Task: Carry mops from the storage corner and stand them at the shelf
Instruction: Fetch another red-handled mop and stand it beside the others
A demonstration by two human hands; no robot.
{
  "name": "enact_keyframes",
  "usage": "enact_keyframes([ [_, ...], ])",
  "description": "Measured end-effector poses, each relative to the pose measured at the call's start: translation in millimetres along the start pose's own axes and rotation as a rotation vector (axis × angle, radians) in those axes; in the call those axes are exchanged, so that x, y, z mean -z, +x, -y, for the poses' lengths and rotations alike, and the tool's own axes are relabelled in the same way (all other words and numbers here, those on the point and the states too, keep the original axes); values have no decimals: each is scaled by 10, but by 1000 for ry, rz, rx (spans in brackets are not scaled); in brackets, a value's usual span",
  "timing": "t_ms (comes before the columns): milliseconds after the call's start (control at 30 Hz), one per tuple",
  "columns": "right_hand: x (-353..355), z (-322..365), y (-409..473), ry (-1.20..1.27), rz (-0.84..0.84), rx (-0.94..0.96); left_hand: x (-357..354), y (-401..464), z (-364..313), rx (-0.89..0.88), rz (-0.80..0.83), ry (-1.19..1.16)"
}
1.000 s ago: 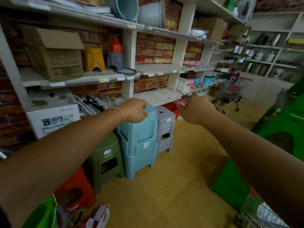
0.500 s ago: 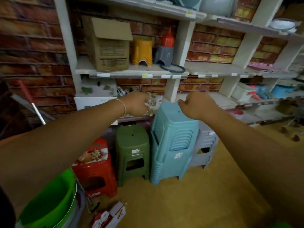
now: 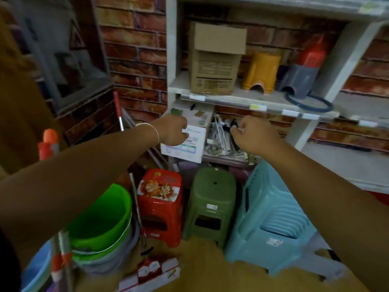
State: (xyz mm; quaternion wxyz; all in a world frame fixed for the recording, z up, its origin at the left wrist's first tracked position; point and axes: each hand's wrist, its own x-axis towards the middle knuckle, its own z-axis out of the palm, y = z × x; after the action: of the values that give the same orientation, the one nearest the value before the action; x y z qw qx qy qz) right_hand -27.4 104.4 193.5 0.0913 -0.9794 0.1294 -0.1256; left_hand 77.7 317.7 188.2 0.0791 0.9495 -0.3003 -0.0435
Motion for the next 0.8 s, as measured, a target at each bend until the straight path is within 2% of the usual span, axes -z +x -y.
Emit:
enact_keyframes([
  [300, -475, 235, 567, 28, 75, 126, -241, 217, 523, 87, -18, 87],
  [400, -628, 367, 776, 14, 110, 168, -262, 332, 642, 129, -17, 52],
  [633, -909, 615, 1343, -46, 117, 179, -332, 868, 1173, 207, 3, -9],
  [800, -1107, 858, 1763, -3, 174, 164, -290, 1187, 1568, 196, 25, -34],
])
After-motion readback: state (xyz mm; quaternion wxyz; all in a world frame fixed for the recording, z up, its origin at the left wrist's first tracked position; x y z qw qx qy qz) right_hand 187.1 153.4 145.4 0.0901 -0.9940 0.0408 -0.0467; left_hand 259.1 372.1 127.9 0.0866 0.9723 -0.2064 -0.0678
